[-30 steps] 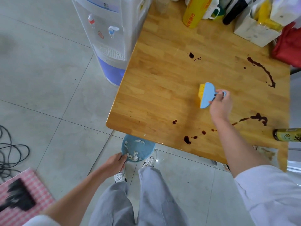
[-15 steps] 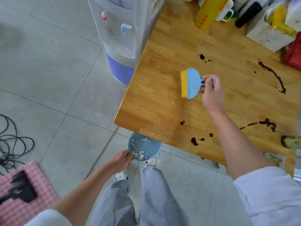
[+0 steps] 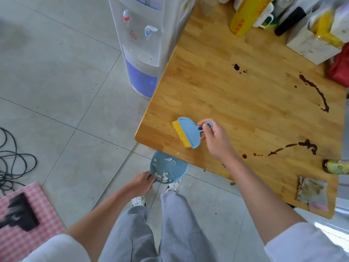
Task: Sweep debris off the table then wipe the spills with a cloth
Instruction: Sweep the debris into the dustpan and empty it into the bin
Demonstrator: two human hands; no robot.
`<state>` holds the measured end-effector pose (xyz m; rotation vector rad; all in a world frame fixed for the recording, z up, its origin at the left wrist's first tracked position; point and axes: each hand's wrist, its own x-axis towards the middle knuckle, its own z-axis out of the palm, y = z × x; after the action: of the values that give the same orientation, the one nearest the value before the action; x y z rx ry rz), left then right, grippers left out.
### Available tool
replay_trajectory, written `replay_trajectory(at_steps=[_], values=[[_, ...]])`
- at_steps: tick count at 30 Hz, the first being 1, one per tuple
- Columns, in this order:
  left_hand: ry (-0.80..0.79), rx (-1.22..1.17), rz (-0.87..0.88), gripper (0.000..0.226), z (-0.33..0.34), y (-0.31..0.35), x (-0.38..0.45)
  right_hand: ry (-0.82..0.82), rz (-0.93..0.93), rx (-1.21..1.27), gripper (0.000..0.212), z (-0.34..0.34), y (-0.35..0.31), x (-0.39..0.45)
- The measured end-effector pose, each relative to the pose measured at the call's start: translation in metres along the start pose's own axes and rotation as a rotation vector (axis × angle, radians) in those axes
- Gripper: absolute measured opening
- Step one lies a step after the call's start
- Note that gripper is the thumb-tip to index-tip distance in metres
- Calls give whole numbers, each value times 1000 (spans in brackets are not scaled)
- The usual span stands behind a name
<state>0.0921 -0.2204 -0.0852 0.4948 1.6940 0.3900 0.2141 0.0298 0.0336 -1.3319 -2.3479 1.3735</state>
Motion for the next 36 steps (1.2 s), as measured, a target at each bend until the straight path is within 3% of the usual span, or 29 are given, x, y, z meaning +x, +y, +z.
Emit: replay_trajectory(at_steps=[3, 8, 13, 20, 26, 32, 36], values=[[-6, -10, 11, 32, 0, 0, 0, -38, -9, 16, 23, -1, 2, -18], [-11, -9, 29, 32, 1, -5, 3, 93, -37, 48, 23, -10, -8, -22], [1, -45, 12, 30, 5, -7, 6, -178, -56, -66, 22, 29, -9, -47], [-1, -9, 21, 31, 1, -10, 4, 52, -81, -22, 21, 10, -12, -46], [3, -64, 14, 30, 2, -9, 2, -68, -73, -32, 24, 32, -3, -62], [4, -56, 1, 31, -3, -7, -1, 48, -114, -89, 22, 17, -19, -44], [11, -75, -8, 32, -4, -5, -5, -84, -225, -207, 23, 43, -19, -49]])
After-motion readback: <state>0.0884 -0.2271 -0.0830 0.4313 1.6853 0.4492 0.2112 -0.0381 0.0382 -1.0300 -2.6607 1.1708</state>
